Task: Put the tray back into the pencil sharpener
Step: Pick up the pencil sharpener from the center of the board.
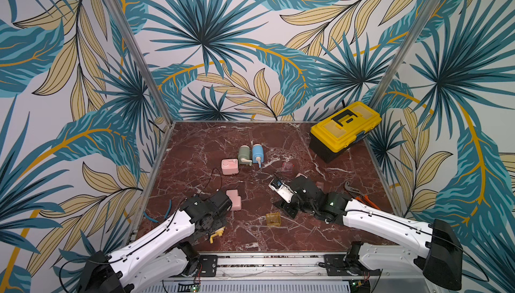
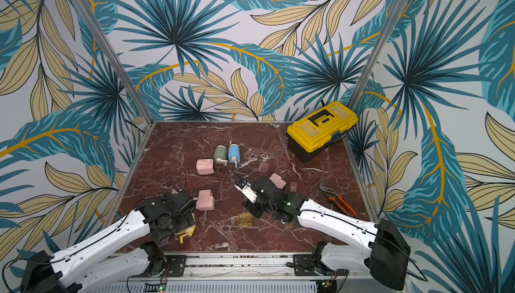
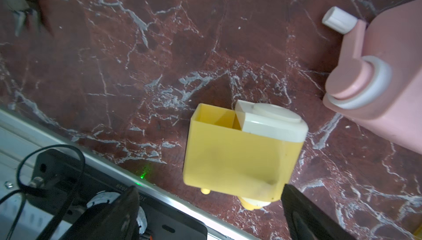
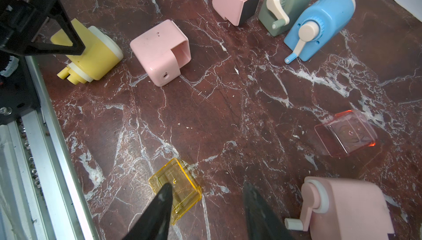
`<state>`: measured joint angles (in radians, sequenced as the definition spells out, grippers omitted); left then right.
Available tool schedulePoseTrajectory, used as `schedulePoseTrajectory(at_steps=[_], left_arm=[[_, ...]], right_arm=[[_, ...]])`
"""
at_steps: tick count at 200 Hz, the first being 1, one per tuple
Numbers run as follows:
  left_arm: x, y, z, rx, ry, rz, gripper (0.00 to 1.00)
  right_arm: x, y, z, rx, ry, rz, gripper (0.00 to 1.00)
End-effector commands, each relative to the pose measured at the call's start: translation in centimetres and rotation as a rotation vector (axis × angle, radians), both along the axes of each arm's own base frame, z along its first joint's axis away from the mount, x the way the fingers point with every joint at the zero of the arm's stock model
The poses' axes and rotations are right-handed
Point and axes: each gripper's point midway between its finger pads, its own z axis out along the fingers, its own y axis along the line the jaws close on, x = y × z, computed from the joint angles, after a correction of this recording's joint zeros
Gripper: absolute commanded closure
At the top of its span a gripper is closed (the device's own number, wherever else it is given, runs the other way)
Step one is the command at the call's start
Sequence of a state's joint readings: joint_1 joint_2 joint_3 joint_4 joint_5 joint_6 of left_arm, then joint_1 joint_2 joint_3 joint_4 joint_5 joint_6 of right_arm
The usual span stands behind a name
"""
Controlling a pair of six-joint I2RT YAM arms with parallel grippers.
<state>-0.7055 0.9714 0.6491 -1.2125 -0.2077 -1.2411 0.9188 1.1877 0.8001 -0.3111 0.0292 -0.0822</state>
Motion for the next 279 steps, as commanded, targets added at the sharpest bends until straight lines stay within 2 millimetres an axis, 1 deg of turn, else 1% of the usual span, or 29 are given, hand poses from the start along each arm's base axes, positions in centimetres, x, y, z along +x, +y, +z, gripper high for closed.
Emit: schedulePoseTrajectory(at_steps=[1, 17, 29, 40, 60, 83, 103, 136, 152, 188, 212, 250, 279], left_arm=[[1.0, 0.1, 1.0, 0.025, -0.037, -0.028, 0.00], [1.3, -0.1, 1.0, 0.024, -0.045, -0.045, 0.00], [1.7, -0.8, 0.9, 0.003, -0.051, -0.069, 0.01], [1.9, -1.4, 0.6, -0.014, -0.046, -0.088, 0.00], [2.0, -1.7, 0.1, -0.006, -0.019, -0.096, 0.00], [2.4, -2.5, -0.5, -0.040, -0.023, -0.113, 0.00], [2.5, -2.3, -0.9, -0.045, -0.019, -0.112, 0.00], [2.1, -1.5, -2.1, -0.063, 0.015, -0.110, 0.00], [2.3, -1.6, -2.4, -0.073, 0.015, -0.116, 0.00], [2.0, -1.6, -3.5, -0.070, 0.048, -0.125, 0.01], [1.8, -1.5, -4.1, -0.073, 0.052, -0.125, 0.00], [1.8, -1.5, -4.6, -0.086, 0.046, -0.120, 0.00], [1.8, -1.6, -4.9, -0.088, 0.050, -0.122, 0.00]], right_arm=[[-0.4, -0.1, -0.7, -0.001, 0.018, 0.011, 0.47], [-0.5, -0.2, -0.8, -0.003, 0.016, 0.017, 0.47], [-0.6, -0.2, -0.8, -0.002, 0.018, 0.018, 0.47], [-0.7, -0.3, -0.9, -0.004, 0.019, 0.021, 0.46], [-0.8, -0.5, -1.0, -0.002, 0.015, 0.019, 0.46], [-0.9, -0.8, -0.8, 0.003, 0.005, 0.018, 0.46], [-1.0, -1.0, -0.8, 0.004, 0.000, 0.016, 0.46], [-1.0, -1.0, -0.5, 0.016, -0.007, 0.010, 0.46], [-0.9, -1.0, -0.4, 0.022, -0.010, 0.003, 0.46], [-0.6, -0.7, 0.1, 0.044, -0.015, -0.008, 0.46], [-0.5, -0.6, 0.0, 0.043, -0.012, -0.011, 0.46], [-0.4, -0.3, -0.2, 0.042, 0.004, -0.015, 0.45], [-0.3, -0.3, 0.0, 0.048, 0.005, -0.027, 0.46]])
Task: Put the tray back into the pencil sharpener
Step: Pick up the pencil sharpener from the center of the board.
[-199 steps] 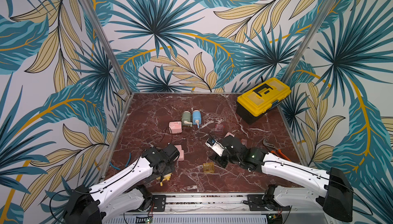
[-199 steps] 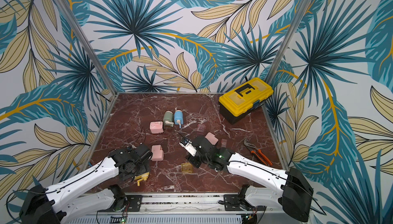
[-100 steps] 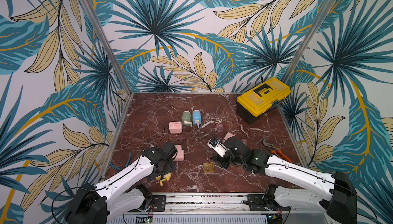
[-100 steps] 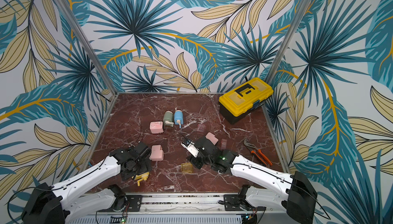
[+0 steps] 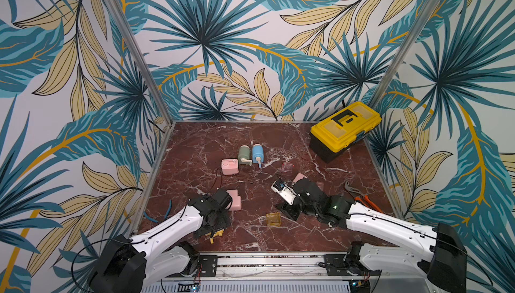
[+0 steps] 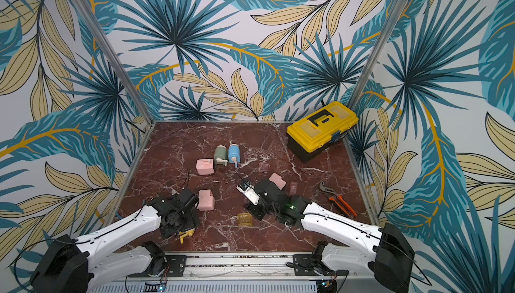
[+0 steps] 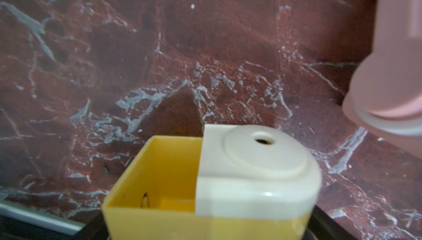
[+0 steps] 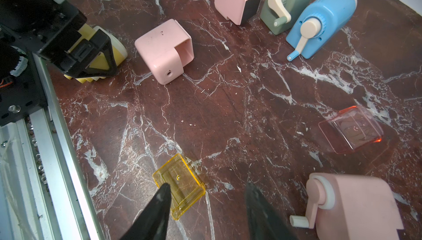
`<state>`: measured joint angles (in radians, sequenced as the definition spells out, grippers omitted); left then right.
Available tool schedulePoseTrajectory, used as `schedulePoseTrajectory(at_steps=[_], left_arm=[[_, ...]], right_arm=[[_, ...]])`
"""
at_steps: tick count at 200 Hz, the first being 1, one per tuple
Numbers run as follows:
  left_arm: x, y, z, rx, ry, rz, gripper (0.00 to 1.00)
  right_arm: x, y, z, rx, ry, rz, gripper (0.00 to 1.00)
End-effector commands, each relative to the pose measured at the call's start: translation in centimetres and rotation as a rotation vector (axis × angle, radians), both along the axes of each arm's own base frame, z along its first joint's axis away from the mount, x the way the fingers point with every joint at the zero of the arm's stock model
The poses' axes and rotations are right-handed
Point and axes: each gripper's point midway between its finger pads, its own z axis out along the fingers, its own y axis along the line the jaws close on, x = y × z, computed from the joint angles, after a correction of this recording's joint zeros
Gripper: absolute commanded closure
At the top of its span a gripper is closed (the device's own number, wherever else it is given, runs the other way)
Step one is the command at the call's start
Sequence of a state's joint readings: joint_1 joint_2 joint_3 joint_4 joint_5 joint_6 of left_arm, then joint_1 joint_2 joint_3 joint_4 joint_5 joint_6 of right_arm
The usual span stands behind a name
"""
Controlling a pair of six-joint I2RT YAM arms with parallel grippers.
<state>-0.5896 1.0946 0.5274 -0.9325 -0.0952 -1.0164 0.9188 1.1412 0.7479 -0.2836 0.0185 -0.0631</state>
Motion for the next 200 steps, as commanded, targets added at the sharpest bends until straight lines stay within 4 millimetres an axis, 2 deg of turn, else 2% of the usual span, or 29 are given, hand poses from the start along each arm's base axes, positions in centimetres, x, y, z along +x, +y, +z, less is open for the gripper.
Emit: schedulePoseTrajectory(at_steps=[1, 73, 109, 128, 169, 200], left_arm=[[0.3, -0.1, -0.3, -0.009, -0.010, -0.010, 0.00], [0.2, -0.2, -0.5, -0.036, -0.026, -0.022, 0.15], [0.7, -0.8, 0.5, -0.074, -0.070, -0.036, 0.21], [1.1, -2.0, 1.8, -0.150, -0.107, -0.055, 0.25], [1.9, -5.3, 6.9, -0.358, -0.241, -0.178, 0.30], [2.5, -6.3, 11.0, -0.428, -0.384, -0.282, 0.33]], right_arm=[[0.3, 0.2, 0.3, 0.017, 0.003, -0.023, 0.46], [0.2, 0.2, 0.5, 0.031, 0.016, -0.032, 0.46], [0.1, 0.1, 1.1, 0.064, 0.034, -0.061, 0.47], [0.1, -0.3, 1.8, 0.100, 0.054, -0.114, 0.48], [-0.2, -2.1, 3.7, 0.163, 0.112, -0.250, 0.48], [0.4, -4.1, 6.3, 0.200, 0.194, -0.477, 0.51]])
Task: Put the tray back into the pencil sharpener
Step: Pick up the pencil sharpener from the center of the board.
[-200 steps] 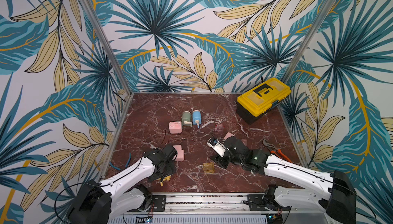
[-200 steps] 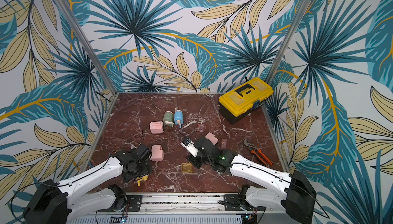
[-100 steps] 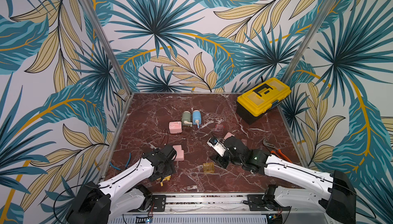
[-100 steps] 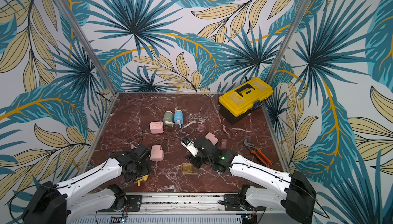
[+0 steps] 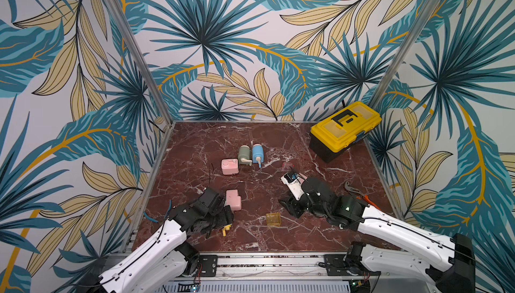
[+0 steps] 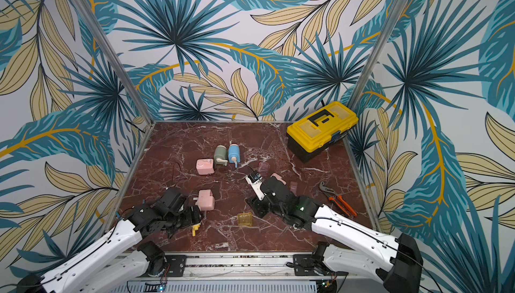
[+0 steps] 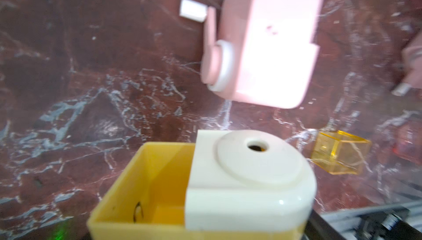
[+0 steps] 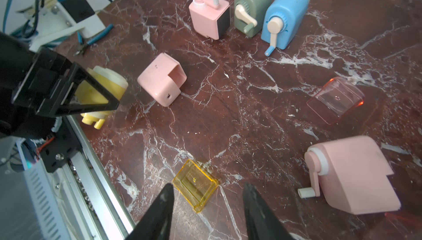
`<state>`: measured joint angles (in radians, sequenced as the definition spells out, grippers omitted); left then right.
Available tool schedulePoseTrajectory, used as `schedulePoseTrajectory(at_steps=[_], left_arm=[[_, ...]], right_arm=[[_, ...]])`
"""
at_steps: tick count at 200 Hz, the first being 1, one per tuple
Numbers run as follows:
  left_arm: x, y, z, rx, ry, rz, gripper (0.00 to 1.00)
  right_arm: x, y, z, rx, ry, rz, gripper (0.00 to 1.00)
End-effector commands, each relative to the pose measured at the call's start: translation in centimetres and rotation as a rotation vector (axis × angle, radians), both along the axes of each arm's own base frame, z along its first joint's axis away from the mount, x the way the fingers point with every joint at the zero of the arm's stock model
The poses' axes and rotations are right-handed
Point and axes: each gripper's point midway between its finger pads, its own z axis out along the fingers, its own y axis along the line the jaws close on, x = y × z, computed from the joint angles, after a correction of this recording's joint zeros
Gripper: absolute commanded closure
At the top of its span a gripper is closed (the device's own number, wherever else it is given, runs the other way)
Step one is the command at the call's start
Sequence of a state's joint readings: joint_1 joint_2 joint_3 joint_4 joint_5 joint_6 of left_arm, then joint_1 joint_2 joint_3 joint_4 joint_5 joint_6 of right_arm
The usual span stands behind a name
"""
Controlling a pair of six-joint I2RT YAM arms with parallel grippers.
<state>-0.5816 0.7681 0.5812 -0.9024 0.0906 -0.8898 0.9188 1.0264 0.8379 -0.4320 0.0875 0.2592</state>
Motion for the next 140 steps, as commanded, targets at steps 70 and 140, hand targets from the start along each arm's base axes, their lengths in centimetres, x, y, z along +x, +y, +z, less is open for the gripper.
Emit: schedulePoseTrajectory(at_steps=[70, 140], left_arm=[[2.4, -6.2, 11.8, -0.177, -0.417, -0.448, 0.35], [4.3, -13.3, 15.3, -0.177, -0.564, -0.733, 0.37]], right_arm=[[-0.2, 3.5, 8.6, 0.212, 0.396, -0.222, 0.45], [-0.5, 6.9, 8.9, 0.245, 0.569, -0.207, 0.28]])
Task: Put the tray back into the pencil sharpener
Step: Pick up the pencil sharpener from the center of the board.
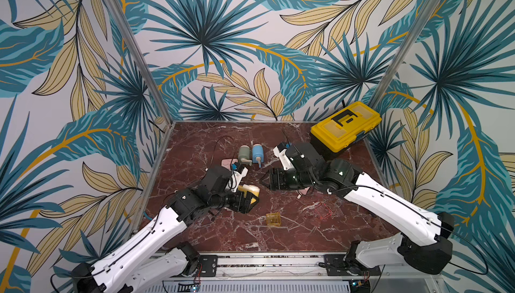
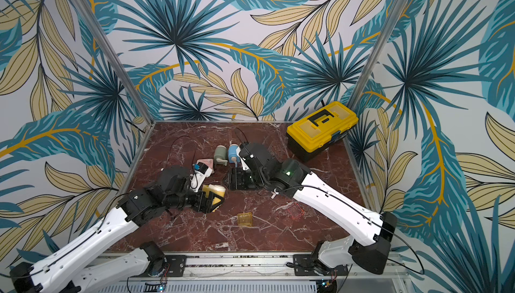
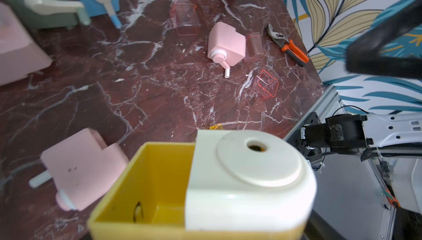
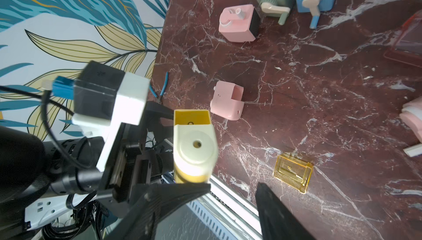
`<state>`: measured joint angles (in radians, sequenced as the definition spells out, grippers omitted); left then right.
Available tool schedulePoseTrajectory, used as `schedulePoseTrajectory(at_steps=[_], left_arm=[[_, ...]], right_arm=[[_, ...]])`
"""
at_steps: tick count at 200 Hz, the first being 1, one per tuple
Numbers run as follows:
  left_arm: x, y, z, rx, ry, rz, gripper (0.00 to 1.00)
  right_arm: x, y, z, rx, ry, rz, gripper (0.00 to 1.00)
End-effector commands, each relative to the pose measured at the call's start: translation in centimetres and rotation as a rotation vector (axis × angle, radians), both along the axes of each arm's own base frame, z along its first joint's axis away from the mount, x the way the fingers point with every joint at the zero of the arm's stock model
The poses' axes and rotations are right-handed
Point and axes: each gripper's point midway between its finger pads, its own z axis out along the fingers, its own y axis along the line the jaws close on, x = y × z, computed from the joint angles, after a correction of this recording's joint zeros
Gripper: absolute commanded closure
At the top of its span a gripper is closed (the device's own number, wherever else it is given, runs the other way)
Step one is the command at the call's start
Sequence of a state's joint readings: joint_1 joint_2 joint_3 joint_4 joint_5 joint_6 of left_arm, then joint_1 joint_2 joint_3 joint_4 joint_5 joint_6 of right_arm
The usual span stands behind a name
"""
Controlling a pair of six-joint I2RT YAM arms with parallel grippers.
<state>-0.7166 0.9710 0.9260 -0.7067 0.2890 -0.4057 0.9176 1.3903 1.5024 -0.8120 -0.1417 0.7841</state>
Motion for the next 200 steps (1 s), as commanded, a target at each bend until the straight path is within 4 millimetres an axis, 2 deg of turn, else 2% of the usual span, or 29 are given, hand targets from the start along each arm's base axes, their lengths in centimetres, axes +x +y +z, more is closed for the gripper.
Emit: schedulePoseTrajectory(at_steps=[1, 39, 95, 170, 200], left_arm=[[0.9, -2.4, 2.9, -0.053, -0.138, -0.101, 0.37], [0.9, -4.4, 3.9, -0.117, -0.210, -0.167, 0.37], [0.8, -5.1, 4.2, -0.140, -0.274, -0.194, 0.37], [1.1, -5.4, 4.3, -0.133, -0.294, -0.182, 0.36], [1.2, -5.5, 4.3, -0.134, -0.294, -0.176, 0.31]], right_arm=[[-1.0, -0.3, -0.6, -0.009, 0.087, -0.009, 0.28], [-0.6, -1.5, -1.6, -0.047, 0.091, -0.080, 0.25], [-0.6, -0.5, -2.7, -0.013, 0.153, -0.093, 0.26], [0.0, 0.7, -3.4, 0.028, 0.192, -0.124, 0.38], [0.1, 0.7, -3.8, 0.024, 0.196, -0.125, 0.46]])
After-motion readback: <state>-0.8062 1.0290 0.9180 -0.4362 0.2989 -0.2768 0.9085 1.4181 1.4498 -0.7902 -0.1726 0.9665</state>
